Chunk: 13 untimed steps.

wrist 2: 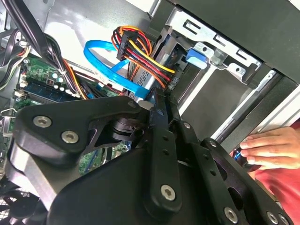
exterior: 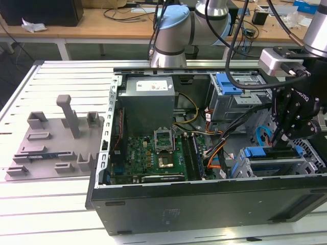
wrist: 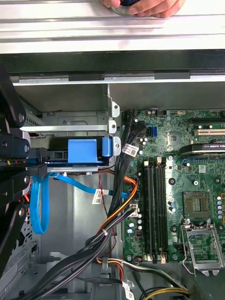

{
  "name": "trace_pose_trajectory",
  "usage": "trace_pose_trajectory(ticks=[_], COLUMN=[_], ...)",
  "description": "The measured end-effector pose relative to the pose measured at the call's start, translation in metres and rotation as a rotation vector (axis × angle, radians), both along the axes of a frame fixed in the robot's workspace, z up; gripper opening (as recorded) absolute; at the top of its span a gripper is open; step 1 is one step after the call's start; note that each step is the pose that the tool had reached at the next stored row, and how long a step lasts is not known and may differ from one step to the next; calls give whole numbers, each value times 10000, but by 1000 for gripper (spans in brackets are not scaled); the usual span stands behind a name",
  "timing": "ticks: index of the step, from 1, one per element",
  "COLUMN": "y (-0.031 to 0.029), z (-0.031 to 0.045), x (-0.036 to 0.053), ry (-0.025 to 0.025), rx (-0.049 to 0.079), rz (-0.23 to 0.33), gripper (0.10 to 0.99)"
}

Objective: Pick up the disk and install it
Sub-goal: 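Insert the second disk wire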

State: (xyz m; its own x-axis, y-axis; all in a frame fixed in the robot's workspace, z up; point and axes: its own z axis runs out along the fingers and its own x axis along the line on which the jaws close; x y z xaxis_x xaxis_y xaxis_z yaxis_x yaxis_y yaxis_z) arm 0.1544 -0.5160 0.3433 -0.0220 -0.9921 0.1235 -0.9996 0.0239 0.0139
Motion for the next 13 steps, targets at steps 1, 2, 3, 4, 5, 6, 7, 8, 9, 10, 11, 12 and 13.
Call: trace_pose_trajectory(ticks=[1,2,3,4,5,6,7,8,9,10,11,12,13], y=[0,0,0,0,0,0,0,0,0,0,0,0,-1], z=[-4,-7,-9,-12,-14,-18,-21,-23,-26,-29,-31,-34,-36], x=[0,0,0,0,0,0,0,0,0,0,0,0,0], ry=[0,0,0,0,0,0,0,0,0,0,0,0,0], rx=[0,0,0,-1,-1,0,-1,-1,-1,-1,-2,-1,-2], rz=[0,0,0,0,0,0,0,0,0,0,0,0,0], gripper=[161,161,161,161,161,161,161,161,161,161,161,161,161])
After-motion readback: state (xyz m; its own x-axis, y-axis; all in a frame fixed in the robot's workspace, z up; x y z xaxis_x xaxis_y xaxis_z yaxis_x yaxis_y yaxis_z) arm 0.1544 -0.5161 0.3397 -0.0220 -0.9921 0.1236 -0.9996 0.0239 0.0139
